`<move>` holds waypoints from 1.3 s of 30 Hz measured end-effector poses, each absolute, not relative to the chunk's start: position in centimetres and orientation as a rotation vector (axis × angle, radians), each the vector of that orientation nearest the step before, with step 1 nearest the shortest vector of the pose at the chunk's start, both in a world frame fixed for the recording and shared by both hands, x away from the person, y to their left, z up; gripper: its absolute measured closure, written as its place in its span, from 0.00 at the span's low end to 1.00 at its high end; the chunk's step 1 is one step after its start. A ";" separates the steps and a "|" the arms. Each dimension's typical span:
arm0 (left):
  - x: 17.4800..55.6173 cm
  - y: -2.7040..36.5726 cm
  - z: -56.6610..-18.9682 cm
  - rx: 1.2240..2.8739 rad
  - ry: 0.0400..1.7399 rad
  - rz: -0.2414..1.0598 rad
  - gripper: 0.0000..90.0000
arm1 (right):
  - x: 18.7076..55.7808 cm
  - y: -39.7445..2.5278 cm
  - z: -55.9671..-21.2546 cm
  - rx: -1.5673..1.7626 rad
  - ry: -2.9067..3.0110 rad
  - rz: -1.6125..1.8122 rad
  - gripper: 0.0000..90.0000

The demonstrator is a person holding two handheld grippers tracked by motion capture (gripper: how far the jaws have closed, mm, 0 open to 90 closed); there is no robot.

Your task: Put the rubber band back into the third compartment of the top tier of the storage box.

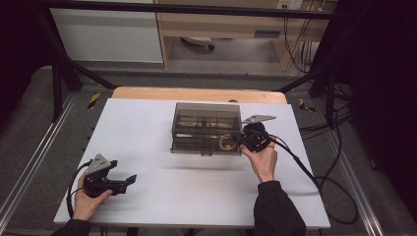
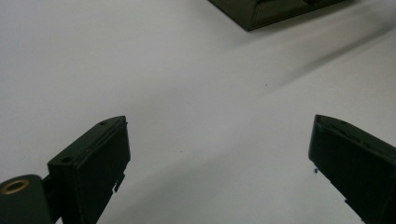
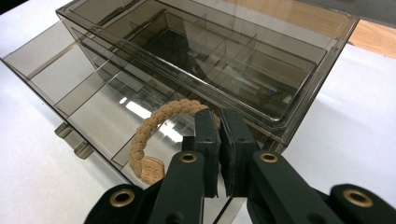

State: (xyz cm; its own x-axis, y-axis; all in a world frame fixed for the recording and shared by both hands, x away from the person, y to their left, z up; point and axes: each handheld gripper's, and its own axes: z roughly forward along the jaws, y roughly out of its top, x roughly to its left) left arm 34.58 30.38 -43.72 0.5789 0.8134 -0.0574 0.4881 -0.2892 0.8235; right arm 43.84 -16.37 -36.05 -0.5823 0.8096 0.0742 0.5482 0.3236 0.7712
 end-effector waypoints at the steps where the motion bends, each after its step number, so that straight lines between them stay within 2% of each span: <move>1: 34.6 30.4 -43.7 1.948 1.043 0.477 0.05 | 43.9 -16.4 -36.1 1.216 2.270 1.126 0.96; 27: 34.6 30.4 -43.7 1.950 1.042 0.476 0.05 | 44.0 -15.9 -37.3 1.216 2.306 1.077 0.94; 39: 34.6 30.3 -43.7 1.952 1.041 0.475 0.05 | 43.4 -16.3 -36.5 1.170 2.268 1.147 0.78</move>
